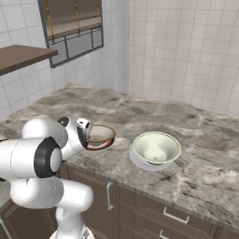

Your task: Move the bowls from the cabinet to the plates on the dining table.

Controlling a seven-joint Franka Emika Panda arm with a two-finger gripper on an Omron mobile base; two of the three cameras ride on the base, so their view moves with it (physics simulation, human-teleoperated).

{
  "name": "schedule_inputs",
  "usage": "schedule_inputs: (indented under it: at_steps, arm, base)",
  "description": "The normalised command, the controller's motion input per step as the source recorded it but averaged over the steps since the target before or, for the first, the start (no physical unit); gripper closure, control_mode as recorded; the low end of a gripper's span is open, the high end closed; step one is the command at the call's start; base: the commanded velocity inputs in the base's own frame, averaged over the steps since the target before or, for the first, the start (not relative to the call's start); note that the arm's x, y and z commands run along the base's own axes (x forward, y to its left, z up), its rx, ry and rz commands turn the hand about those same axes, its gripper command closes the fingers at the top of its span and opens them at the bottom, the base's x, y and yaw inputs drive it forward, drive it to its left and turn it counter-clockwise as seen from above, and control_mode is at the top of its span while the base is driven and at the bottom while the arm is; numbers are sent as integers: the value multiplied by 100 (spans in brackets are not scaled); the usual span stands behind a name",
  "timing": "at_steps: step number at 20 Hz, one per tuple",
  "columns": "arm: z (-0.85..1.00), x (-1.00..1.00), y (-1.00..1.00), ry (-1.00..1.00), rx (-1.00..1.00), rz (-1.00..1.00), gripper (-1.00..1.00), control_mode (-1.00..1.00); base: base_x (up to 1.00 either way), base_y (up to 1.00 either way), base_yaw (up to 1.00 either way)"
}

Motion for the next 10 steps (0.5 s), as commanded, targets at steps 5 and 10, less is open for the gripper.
schedule_inputs:
  at_steps: [5,10]
  arm:
    - [-16,8,2,0,0,-2,100,-100]
    - [-14,4,11,0,-1,-2,100,-100]
  base:
    - [0,0,0]
    - [0,0,0]
